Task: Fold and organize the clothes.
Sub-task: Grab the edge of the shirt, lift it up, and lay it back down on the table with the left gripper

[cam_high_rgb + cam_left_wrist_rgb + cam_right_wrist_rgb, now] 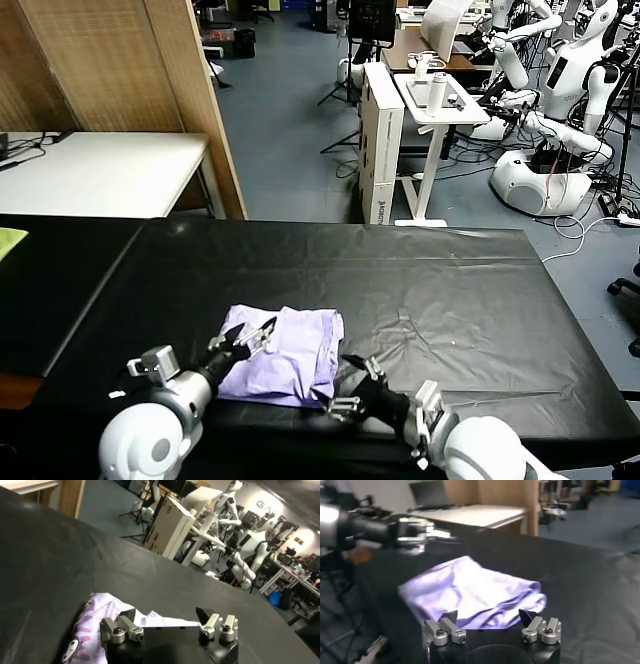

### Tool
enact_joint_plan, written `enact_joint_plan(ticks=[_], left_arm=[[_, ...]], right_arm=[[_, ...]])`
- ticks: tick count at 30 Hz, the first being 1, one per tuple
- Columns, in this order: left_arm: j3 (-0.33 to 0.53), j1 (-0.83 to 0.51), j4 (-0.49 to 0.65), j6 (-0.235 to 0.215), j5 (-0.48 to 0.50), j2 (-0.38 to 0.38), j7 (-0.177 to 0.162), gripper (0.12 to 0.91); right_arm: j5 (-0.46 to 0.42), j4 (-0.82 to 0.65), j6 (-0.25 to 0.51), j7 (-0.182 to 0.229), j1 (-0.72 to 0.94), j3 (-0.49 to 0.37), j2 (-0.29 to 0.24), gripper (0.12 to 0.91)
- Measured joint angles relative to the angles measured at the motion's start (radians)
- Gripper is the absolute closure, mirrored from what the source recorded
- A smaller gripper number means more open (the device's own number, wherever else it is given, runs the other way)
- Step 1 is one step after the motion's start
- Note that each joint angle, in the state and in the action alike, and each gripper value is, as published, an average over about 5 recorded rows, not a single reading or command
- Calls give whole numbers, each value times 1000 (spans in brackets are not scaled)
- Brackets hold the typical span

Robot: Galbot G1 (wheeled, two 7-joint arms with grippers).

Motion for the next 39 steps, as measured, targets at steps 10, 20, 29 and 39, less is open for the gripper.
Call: enact_joint_plan(ticks=[10,20,29,39], left_arm=[[0,11,1,-4,9,-5,6,123],[-6,10,3,-7,14,-4,9,123],[-7,0,13,-12,18,-4,9,123],[-10,-4,36,-54,93,3,54,123]], right_arm=[[-106,-30,29,-9,4,-68,5,348],[-118,-29,31,-2,-5,-77,-1,874],[-119,-26,17,8,-52,-27,-23,884],[-49,23,27,49,-124,61,-26,441]])
